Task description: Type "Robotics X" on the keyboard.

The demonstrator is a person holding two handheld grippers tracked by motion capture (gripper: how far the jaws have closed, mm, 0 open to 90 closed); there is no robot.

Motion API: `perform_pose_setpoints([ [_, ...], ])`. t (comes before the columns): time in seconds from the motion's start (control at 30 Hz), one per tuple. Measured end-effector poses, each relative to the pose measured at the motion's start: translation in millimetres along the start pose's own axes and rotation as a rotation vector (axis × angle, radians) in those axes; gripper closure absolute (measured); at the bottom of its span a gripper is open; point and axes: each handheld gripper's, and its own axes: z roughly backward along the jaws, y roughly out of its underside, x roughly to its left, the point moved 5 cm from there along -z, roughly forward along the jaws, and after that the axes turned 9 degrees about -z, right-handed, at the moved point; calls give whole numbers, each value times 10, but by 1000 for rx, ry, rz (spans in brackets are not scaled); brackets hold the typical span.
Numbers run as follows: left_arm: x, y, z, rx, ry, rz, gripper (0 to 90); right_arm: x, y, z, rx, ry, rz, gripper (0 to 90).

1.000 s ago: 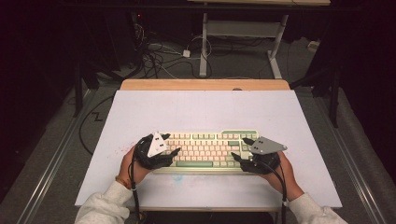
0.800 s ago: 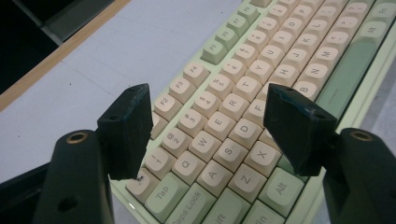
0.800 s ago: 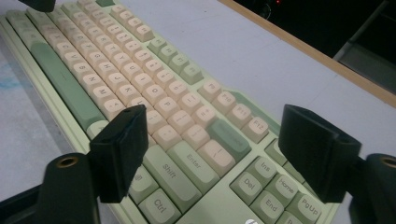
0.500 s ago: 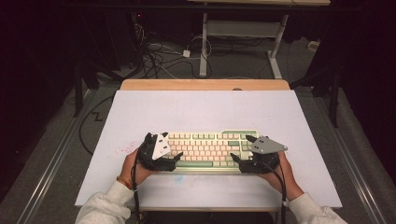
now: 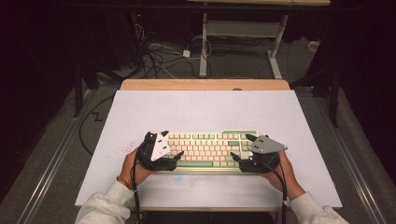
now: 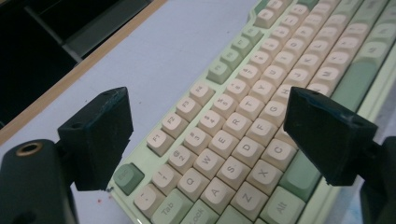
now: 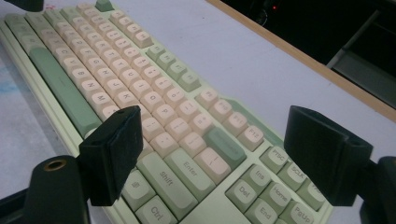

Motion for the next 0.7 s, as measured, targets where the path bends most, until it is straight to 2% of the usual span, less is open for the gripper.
perform_pose_setpoints([
  [0.4, -36, -23, 110, -18, -9, -29, 153, 22, -36, 153, -23, 11, 36, 209],
  [0.7, -67, -12, 188, -20, -20, -48, 152, 23, -27, 242, -32, 8, 39, 211],
])
